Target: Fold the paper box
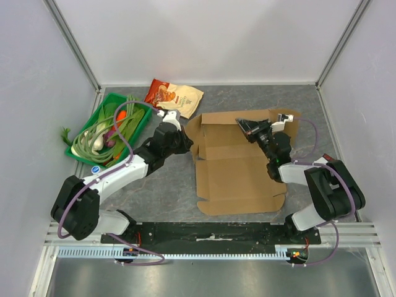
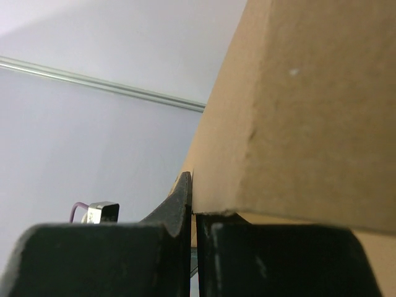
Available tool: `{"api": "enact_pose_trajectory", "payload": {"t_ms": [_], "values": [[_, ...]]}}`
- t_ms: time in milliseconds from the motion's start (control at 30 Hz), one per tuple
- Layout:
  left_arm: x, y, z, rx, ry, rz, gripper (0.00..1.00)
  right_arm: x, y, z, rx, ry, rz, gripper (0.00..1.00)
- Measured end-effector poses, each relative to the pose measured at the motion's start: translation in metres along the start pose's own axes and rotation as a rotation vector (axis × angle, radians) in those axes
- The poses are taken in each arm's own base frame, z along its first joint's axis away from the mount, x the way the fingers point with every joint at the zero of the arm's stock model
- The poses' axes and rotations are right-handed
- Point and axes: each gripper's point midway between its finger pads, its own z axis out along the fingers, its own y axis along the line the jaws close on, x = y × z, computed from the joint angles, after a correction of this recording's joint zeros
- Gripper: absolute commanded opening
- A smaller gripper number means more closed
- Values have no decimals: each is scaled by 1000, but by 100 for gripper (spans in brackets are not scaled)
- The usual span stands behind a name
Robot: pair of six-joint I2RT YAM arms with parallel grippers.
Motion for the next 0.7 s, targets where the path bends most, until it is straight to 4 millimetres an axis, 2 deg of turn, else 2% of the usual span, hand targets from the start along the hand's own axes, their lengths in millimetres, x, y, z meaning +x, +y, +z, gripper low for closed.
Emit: {"api": "enact_pose_trajectory", "payload": {"t_ms": [233,400,500,700], "values": [[-18,9,2,-47,-70,13,2,-1,20,17,-76,19,-22,0],[-26,5,5,-40,-86,12,2,-1,21,19,-91,15,-26,0],[-20,6,13,-35,-69,4,2,-1,17,16,-88,6,-31,0],[0,7,25,-39,-15,4,2,0,-13,-2,-19,-12,-48,0]]}}
